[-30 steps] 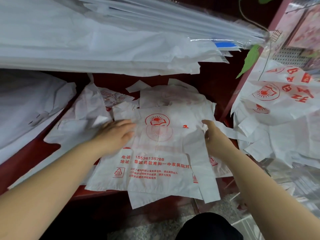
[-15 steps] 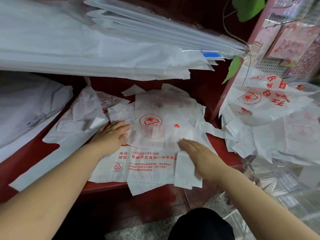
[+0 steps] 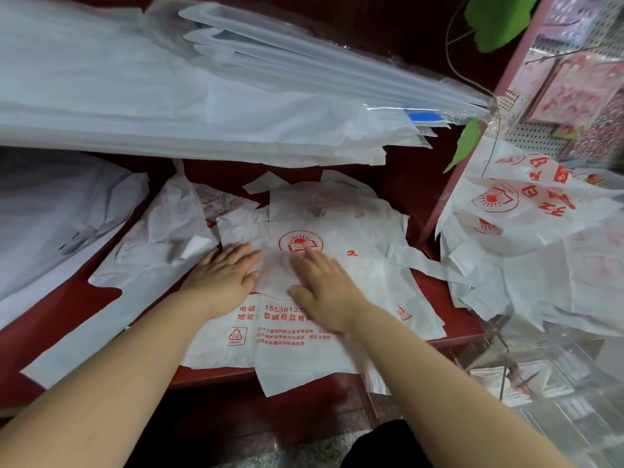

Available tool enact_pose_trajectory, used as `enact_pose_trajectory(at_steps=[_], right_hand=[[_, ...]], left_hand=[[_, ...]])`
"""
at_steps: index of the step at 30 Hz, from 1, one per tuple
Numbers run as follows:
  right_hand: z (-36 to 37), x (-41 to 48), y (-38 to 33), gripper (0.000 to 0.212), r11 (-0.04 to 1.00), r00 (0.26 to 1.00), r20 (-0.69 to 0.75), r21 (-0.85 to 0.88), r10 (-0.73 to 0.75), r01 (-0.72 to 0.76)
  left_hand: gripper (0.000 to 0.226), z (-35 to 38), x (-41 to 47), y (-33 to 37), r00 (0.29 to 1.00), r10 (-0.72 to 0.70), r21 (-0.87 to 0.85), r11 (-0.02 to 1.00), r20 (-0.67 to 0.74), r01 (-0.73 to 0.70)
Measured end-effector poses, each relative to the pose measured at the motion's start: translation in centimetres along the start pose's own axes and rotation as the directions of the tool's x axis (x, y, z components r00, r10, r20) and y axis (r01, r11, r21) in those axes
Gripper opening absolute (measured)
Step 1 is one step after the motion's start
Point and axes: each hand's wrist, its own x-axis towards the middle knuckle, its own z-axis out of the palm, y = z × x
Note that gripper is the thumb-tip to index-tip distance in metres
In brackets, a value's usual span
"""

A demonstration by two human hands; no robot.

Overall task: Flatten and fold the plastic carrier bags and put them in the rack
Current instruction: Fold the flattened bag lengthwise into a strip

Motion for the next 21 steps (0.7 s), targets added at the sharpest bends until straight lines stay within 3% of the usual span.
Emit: enact_pose_trajectory(at_steps=[8,13,16,18,21], right_hand=[[0.1,1.5,3.3,0.059,0.964,0.976,0.049,-0.173,0.211,-0.200],[-1.5,-0.7,7.2,0.056,0.951,0.959,-0.041,-0.124,0.279,-0.282],[-2.4,-2.7,8.0,0.055,0.978,0.948,-0.240,0.048,0.207,-0.202],[-2.7,-5.0,7.5,0.046,0.990,0.914,-0.391,0.124,0.109,-0.065],[-2.0,-9.6,6.2,0.046,0.980,0.904,-0.407,0.085,-0.131,0.180]], left_hand=[[0.051,0.1,0.5,-0.2,1.000,-0.005,0.019,1.000,0.016,0.005],[0.051,0.2,0.4,-0.2,1.000,0.000,0.004,1.000,0.015,0.000],[0.051,0.4,0.4,-0.4,0.998,0.010,-0.074,0.997,-0.054,-0.014],[0.048,0.4,0.1,-0.6,0.978,0.007,-0.199,0.979,-0.207,-0.049],[0.034,0.1,-1.1,-0.8,0.923,-0.013,-0.351,0.927,-0.386,-0.134]])
